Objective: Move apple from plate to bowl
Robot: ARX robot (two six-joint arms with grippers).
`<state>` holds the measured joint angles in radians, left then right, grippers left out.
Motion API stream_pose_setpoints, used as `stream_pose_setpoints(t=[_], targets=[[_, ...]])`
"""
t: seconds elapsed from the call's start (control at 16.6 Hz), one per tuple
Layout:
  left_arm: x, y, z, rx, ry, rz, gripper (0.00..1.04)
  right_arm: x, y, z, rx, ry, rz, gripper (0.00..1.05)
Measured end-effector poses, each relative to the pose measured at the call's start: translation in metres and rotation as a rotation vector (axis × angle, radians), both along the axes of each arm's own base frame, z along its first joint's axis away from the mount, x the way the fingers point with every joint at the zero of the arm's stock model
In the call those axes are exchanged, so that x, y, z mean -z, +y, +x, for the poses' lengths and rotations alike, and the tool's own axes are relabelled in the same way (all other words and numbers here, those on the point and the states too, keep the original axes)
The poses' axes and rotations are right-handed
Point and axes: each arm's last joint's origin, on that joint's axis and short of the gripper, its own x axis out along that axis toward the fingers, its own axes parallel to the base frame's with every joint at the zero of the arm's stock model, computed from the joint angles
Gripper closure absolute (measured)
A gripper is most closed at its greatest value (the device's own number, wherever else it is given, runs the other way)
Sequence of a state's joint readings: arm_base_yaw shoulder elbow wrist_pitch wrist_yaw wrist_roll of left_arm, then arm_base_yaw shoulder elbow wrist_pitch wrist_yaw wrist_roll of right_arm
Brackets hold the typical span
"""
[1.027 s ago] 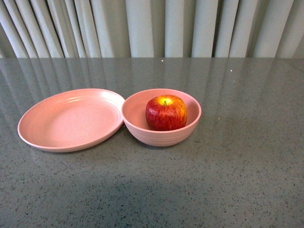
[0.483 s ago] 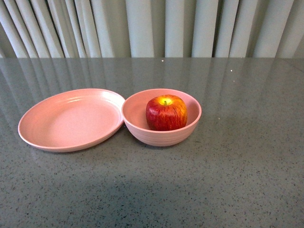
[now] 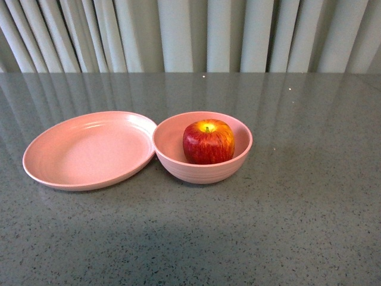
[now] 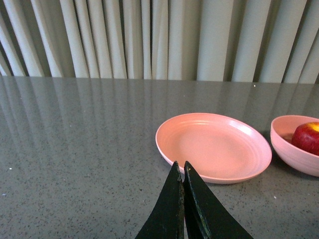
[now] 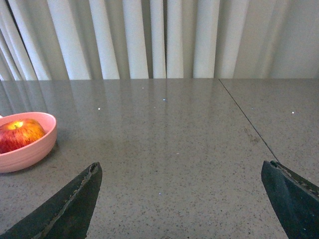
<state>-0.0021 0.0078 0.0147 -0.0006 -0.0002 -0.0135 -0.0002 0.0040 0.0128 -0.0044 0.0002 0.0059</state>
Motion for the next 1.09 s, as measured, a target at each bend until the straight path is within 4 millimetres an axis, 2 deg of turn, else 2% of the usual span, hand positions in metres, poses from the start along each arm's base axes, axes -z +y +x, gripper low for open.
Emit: stream_pose_setpoints(t=[0.12,0.18,0.54,0.73,1.09], targets=[[0.0003,0.0,0.0,0.0,0.003,0.0,1.04,-0.0001,0.0,0.0,0.0,-0.001,0.0,0.07],[0.0003,0.0,0.0,0.0,0.003,0.0,1.0,0.0,0.0,0.0,0.0,0.0,0.0,0.07],[0.0003,0.0,0.0,0.0,0.003,0.0,0.43,0.0,0.0,0.0,0.0,0.0,0.0,0.07],[0.0003,0.0,0.0,0.0,0.003,0.0,0.07,0.0,0.0,0.0,0.0,0.0,0.0,0.07],[0.0003,0.0,0.0,0.0,0.003,0.002,0.07,0.0,0.0,0.0,0.0,0.0,0.0,0.07]])
